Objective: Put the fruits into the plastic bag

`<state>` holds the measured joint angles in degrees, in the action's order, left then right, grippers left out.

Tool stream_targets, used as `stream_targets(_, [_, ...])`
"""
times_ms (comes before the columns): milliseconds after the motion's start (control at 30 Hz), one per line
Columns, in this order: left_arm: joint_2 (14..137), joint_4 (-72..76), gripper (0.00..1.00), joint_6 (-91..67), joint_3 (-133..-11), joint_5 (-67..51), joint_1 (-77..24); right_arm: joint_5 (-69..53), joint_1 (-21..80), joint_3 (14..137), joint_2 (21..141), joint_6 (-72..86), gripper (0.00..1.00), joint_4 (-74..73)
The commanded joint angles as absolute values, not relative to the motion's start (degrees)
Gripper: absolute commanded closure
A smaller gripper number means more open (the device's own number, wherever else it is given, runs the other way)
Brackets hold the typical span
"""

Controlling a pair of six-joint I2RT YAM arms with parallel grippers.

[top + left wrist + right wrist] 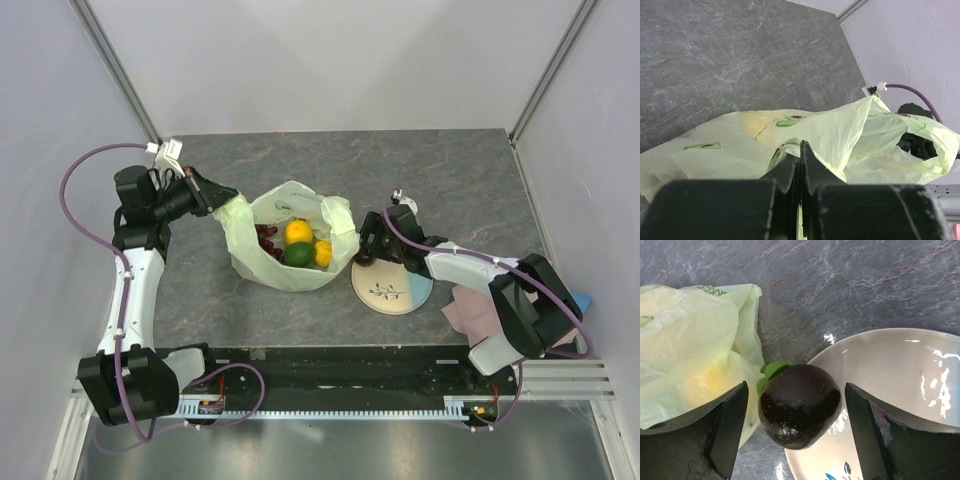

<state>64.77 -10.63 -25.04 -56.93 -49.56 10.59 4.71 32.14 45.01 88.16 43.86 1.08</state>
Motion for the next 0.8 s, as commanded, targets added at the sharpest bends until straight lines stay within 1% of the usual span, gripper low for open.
stream_targets(0, [64.42,-10.02,0.98,-23.29,-57.48,-49.48,10.81,8.70,32.52,45.26,88.15,45.62,0.15,0.79])
stream_targets(100, [64.42,-10.02,0.99,-23.29,-57.48,-49.48,10.81,9.23,32.78,45.88,88.68,45.44,0.16,0.36])
stream_targets(133, [64.42,-10.02,0.98,-23.29,-57.39,-49.57,10.81,9.32,33.13,46.14,89.03,45.35,0.18,0.09])
stream_targets(433, [64.42,-10.02,0.98,-23.29,-57.39,-49.39,10.81,12.92,35.24,47.55,90.09,44.82,0.21,-2.81])
stream_targets(600, [64.34,-9.93,0.99,-23.29,-57.39,-49.48,10.81,13.09,35.51,47.64,90.70,44.74,0.29,-2.73])
stream_targets(633, [64.34,-9.93,0.98,-23.29,-57.39,-49.48,10.90,13.27,35.51,47.55,90.62,44.74,0.34,-2.81])
stream_targets(700, [64.34,-9.93,0.99,-23.29,-57.39,-49.39,10.81,13.53,35.59,47.29,90.27,44.74,0.40,-2.81])
stream_targets(733, [64.34,-10.02,0.98,-23.29,-57.39,-49.39,10.81,13.97,35.60,47.20,89.65,44.65,0.46,-2.81])
stream_targets(767, [64.34,-10.02,0.98,-23.29,-57.39,-49.48,10.81,14.15,35.60,47.11,89.39,44.65,0.48,-2.90])
